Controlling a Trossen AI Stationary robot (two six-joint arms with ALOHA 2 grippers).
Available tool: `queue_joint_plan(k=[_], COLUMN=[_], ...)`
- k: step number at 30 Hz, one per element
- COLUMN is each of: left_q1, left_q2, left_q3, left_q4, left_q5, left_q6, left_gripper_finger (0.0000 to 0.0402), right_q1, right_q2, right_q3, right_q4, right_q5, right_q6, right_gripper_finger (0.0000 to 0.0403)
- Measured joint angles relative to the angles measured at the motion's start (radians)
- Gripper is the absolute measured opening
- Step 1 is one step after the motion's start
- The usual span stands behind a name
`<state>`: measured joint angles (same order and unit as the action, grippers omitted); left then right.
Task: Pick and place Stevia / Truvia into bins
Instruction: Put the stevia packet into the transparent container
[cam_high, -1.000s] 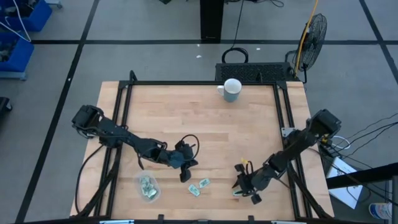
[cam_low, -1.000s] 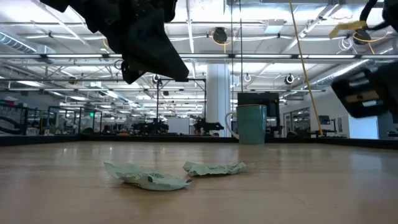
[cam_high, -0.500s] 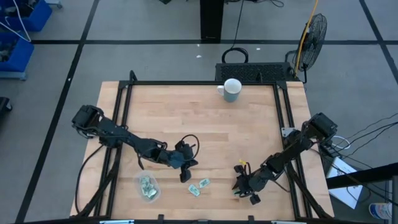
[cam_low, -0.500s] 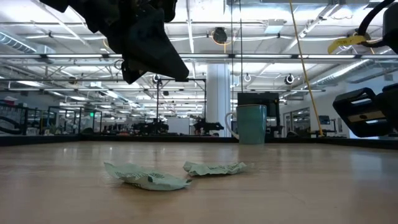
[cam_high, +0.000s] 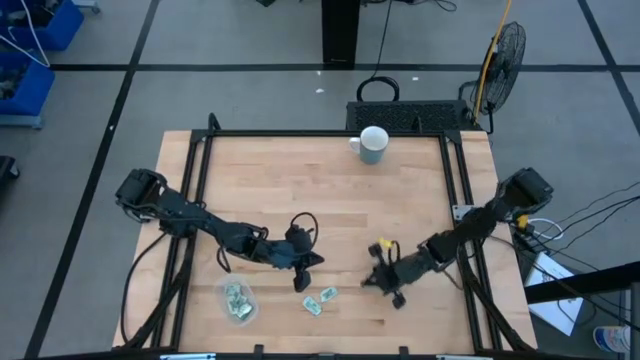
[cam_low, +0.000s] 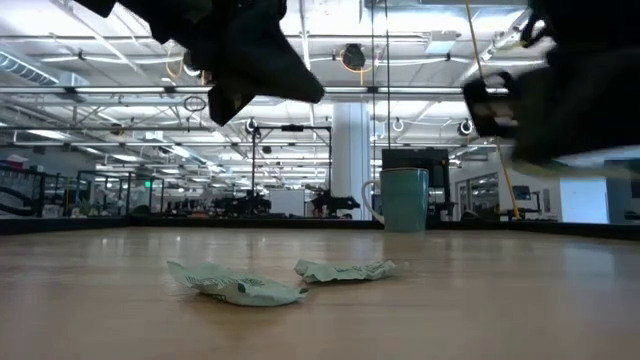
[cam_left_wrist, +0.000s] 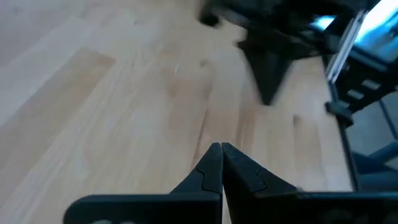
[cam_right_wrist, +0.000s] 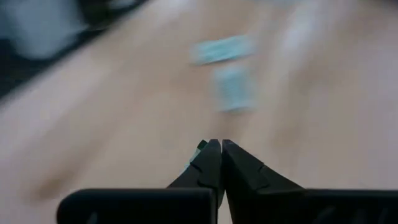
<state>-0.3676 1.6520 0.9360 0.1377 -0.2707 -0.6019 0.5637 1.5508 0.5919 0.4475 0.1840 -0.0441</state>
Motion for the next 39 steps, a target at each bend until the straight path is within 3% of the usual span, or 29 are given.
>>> queue_joint_plan(k=[5, 7, 15, 25, 32, 39], left_q1=[0.002, 0.002, 0.04, 0.163, 0.212, 0.219], left_q2=[0.0, 0.0, 0.0, -0.002, 0.023, 0.118], left_q3=[0.0, 0.0, 0.0, 0.0, 0.0, 0.0], left_q4=[0.083, 0.107, 0.152, 0.281, 0.315, 0.523], left_q5=[-0.078, -0.134, -0.299, -0.109, -0.015, 0.035], left_q6=[0.052, 0.099, 0.235, 0.251, 0.237, 0.298], left_gripper_finger=[0.002, 0.0031, 0.0094, 0.0176, 0.0181, 0.0182], right_q1=[-0.099, -0.138, -0.25, -0.303, -0.303, -0.303], right_q2=[-0.081, -0.089, -0.09, -0.09, -0.09, -0.09], right_q3=[0.0, 0.0, 0.0, 0.0, 0.001, 0.002], right_q4=[0.113, 0.196, 0.415, 0.469, 0.469, 0.477], right_q5=[0.359, 0.426, 0.337, 0.335, 0.332, 0.286], right_q6=[-0.192, -0.242, -0.259, -0.284, -0.294, -0.309], right_gripper_finger=[0.0005, 0.0004, 0.0004, 0.0003, 0.0003, 0.0003])
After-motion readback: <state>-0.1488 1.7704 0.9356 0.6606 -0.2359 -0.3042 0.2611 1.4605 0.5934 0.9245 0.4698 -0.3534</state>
